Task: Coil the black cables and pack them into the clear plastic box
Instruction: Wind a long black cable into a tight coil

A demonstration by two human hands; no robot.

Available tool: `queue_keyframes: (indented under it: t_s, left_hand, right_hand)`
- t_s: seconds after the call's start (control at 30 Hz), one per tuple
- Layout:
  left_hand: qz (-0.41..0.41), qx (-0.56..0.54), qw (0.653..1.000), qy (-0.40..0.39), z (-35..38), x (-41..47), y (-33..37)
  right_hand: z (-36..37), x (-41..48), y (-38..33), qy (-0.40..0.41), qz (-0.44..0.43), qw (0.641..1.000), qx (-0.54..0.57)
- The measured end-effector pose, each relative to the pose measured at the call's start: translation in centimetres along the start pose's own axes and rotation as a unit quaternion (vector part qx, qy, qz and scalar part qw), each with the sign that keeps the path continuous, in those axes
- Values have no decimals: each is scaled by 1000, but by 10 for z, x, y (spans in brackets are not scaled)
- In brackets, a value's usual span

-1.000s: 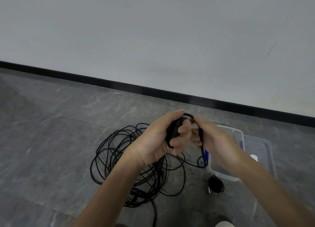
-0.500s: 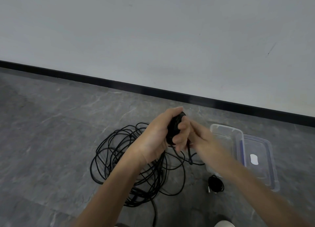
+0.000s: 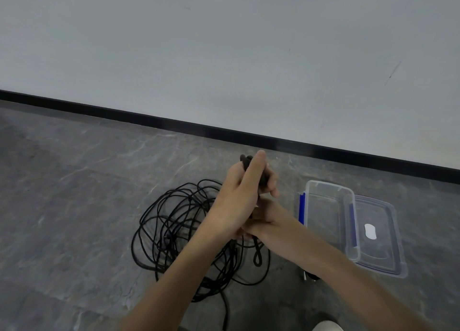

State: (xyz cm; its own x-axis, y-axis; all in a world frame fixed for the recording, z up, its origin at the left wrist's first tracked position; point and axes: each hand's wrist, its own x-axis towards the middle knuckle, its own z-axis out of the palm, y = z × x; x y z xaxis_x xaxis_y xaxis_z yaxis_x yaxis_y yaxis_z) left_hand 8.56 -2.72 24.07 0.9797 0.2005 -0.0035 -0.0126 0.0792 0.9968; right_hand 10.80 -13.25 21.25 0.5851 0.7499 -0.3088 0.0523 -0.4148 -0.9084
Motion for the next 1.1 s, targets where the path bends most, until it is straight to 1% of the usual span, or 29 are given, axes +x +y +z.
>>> queue_keyframes:
  t_s: [0.1,0.17,0.27,0.37,0.43,0.53,0.6,0.67,0.73,0.83,0.9,1.0,1.1]
  left_hand:
    - [19,-2,1000,9,0,0,-2]
    - [15,-13,1000,7,-2,0,-5]
    - [22,-28,999,14,-7,2,-7]
    - [19,-68,997,25,-15,6,-4]
    - [36,-56,998,24,-19,7,-2]
    - [65,15,997,29,-20,7,-7]
    - [85,98,990,59,-19,7,-16]
    - [91,178,975,94,-20,9,-23]
    - [81,244,961,105,-22,10,-25]
    - [66,347,934,59,-23,9,-23]
    - [55,388,920,27,-22,9,-21]
    - [11,430,902,-26,-24,9,-22]
    - [-53,431,898,-76,-30,10,-21]
  right_hand:
    - [-1,-1,-2,-28,23,997,61]
    - [-1,-1,1,-27,31,998,50]
    - [1,-2,0,-12,17,1000,-2]
    - [1,-5,-1,-8,15,1000,3]
    - [-1,-7,-2,-36,27,999,17]
    - [-1,-10,-1,-76,26,997,-21]
    - [3,-9,-3,-63,7,996,-58]
    - [6,-10,-3,-46,-4,998,-51]
    - [5,-12,-5,-34,-11,999,-41]
    - [0,-16,-10,-35,-10,998,-49]
    - [-3,-18,-9,-49,2,997,-52]
    - [-10,-17,-9,-41,-26,996,-79]
    - [-21,-19,-11,-30,-34,997,-65]
